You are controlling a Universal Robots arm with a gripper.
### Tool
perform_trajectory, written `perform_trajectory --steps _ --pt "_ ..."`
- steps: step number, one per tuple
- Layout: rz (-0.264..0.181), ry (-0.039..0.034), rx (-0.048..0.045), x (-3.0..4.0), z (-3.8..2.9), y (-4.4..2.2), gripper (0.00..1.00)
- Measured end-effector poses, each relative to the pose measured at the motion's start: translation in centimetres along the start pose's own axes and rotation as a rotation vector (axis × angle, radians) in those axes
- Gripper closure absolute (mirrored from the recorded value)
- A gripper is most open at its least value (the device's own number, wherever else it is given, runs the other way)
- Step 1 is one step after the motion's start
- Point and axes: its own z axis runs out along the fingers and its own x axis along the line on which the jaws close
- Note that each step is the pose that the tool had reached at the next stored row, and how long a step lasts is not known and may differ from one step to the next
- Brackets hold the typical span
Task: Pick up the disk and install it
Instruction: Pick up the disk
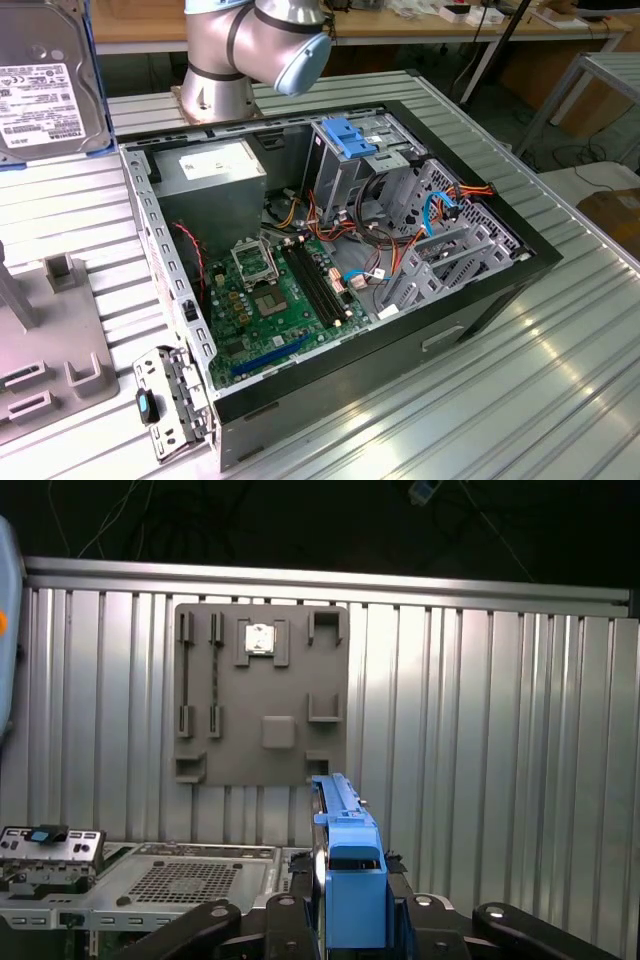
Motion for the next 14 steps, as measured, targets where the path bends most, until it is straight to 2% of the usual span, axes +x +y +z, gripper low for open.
perform_trajectory --steps 1,3,9,13,14 --pt "0.0 -0.0001 0.0001 0.02 0.0 -0.46 0.64" --pt "0.0 0.0 0.0 0.03 0.0 -0.97 0.64" --pt "0.0 0.0 0.0 0.13 -0.01 -3.53 0.64" --pt "0.0 0.0 0.0 0.25 -0.02 -7.1 0.64" --pt "0.0 0.0 -0.0001 0.26 -0.02 -7.41 0.64"
